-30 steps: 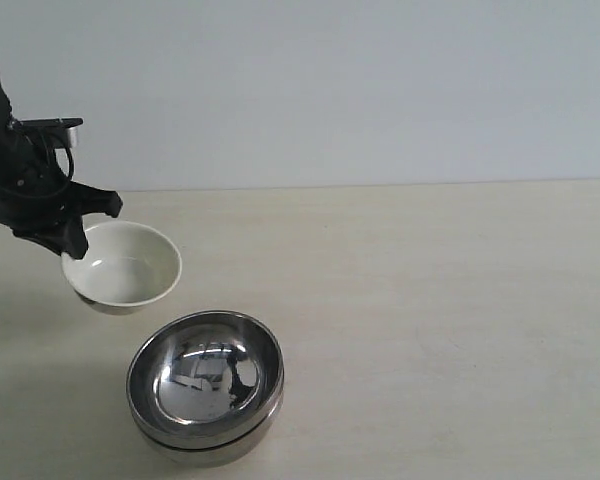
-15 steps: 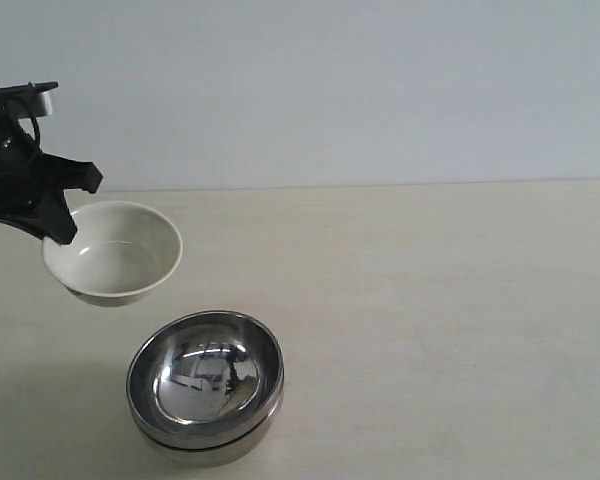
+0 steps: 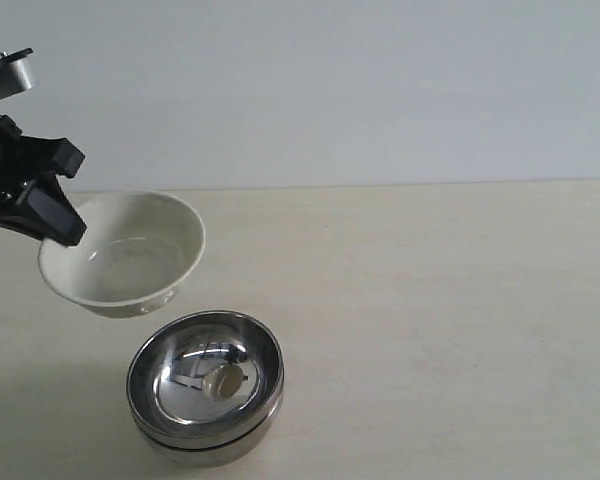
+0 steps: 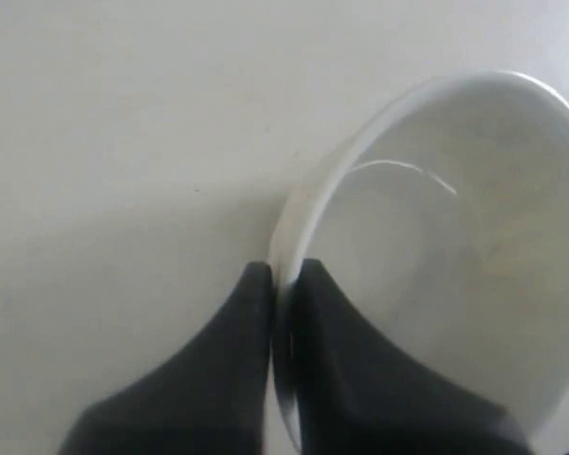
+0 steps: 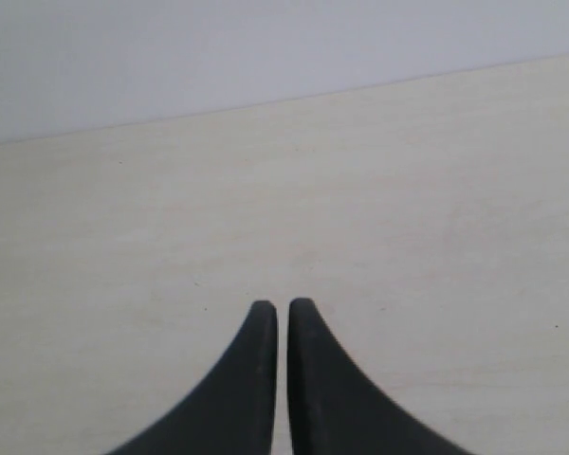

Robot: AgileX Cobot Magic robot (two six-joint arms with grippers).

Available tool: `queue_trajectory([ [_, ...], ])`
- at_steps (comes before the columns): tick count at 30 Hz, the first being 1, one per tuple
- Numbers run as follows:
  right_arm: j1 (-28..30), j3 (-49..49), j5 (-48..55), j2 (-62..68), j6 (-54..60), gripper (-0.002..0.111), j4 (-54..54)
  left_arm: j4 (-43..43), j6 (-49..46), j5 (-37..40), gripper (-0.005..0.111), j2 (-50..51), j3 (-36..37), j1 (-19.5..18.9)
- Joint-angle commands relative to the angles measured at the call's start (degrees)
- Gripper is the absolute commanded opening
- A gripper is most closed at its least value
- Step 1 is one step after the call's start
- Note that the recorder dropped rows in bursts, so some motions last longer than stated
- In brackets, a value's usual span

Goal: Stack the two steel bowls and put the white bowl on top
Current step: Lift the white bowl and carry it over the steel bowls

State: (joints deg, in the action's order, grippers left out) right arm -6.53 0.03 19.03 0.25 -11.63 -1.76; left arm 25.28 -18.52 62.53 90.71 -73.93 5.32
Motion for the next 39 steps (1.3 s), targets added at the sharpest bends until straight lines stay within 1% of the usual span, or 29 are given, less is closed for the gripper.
queue_trajectory([
  [1, 0.2, 0.0, -0.6, -0.3, 0.0, 0.000, -0.3, 2.3, -1.7, 0.4, 0.004, -1.3, 2.3, 1.7],
  [7, 0.2, 0.0, -0.6, -0.3, 0.0, 0.000, -0.3, 2.3, -2.0, -1.1, 0.004, -1.3, 3.4, 7.2],
  [13, 0.2, 0.0, -0.6, -0.3, 0.0, 0.000, -0.3, 2.3, -2.0, -1.5, 0.004, -1.3, 3.5, 11.2],
  [15, 0.2, 0.0, -0.6, -0.3, 0.0, 0.000, -0.3, 2.2, -2.0, -2.7, 0.004, -1.3, 3.6, 11.6],
  [19, 0.2, 0.0, -0.6, -0.3, 0.0, 0.000, -0.3, 0.7, -2.0, -5.4, 0.004, -1.0, 6.0, 11.9],
  [25, 0.2, 0.0, -0.6, -0.3, 0.0, 0.000, -0.3, 1.1, -2.8, -8.2, 0.004, 2.5, 9.4, 11.9],
  [31, 0.2, 0.0, -0.6, -0.3, 0.0, 0.000, -0.3, 5.2, -5.4, -10.0, 0.004, 5.7, 9.7, 11.9],
  [39, 0.2, 0.0, -0.6, -0.3, 0.0, 0.000, -0.3, 3.2, -5.5, -12.0, 0.004, 7.6, 9.7, 11.9],
])
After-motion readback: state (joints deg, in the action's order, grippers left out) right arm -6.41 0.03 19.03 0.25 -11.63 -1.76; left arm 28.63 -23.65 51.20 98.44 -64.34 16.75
